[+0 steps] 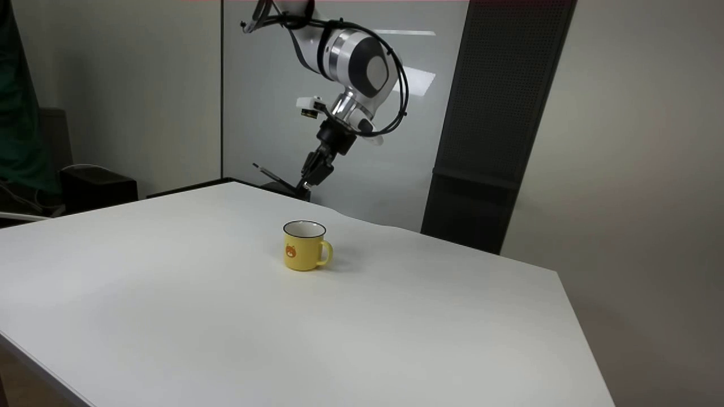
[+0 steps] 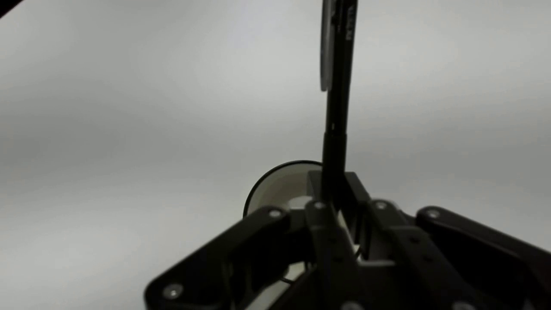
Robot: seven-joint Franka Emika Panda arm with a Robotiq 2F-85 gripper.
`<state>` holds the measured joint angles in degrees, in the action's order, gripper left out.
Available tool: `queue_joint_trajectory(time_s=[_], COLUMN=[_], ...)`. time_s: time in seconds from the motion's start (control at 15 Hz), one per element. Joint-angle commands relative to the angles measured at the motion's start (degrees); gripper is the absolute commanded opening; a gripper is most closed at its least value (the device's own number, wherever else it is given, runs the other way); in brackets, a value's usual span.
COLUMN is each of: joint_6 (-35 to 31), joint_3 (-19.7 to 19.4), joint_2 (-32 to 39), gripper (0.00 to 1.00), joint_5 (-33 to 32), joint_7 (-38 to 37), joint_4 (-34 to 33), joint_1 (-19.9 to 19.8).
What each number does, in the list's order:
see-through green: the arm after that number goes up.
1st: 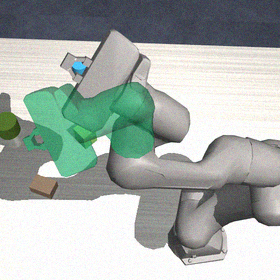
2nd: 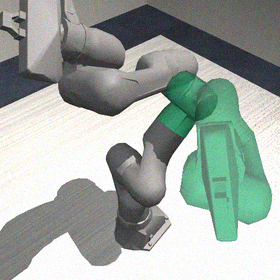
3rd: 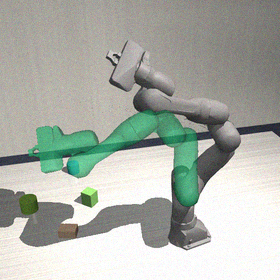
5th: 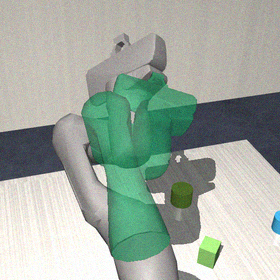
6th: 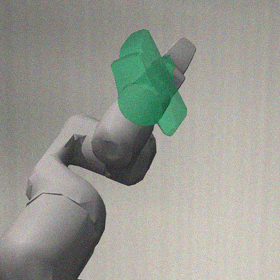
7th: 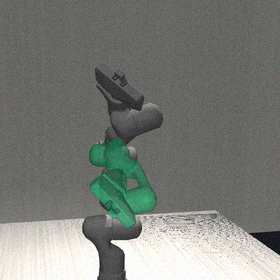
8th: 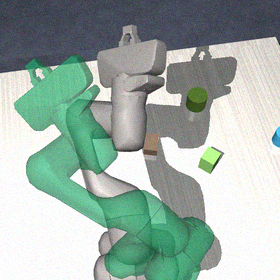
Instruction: Put the pen in the cup
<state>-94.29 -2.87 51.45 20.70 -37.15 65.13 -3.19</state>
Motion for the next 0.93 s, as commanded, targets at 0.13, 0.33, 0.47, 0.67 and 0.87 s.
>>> queue_joint_trajectory(time_s=[0.13,0.33,0.47,0.67,0.87], joint_6=[2.24,1.99,1.87,1.90,2.03], joint_3=[0.17,0.14,0.07,0.13,0.37], joint_2=[4.44,5.26,5.70,6.60,7.38], gripper=[0.03,0.03,0.03,0.03,0.03], joint_5=[0.70,0.71,0.80,0.83,0.91], joint_7=[-4.47,-4.99,-5.16,-5.22,-5.19], joint_4=[-6.26,-6.21,-5.95,-5.99,-6.15], joint_1=[-1.20,-1.85,-2.40,-3.11,-3.20])
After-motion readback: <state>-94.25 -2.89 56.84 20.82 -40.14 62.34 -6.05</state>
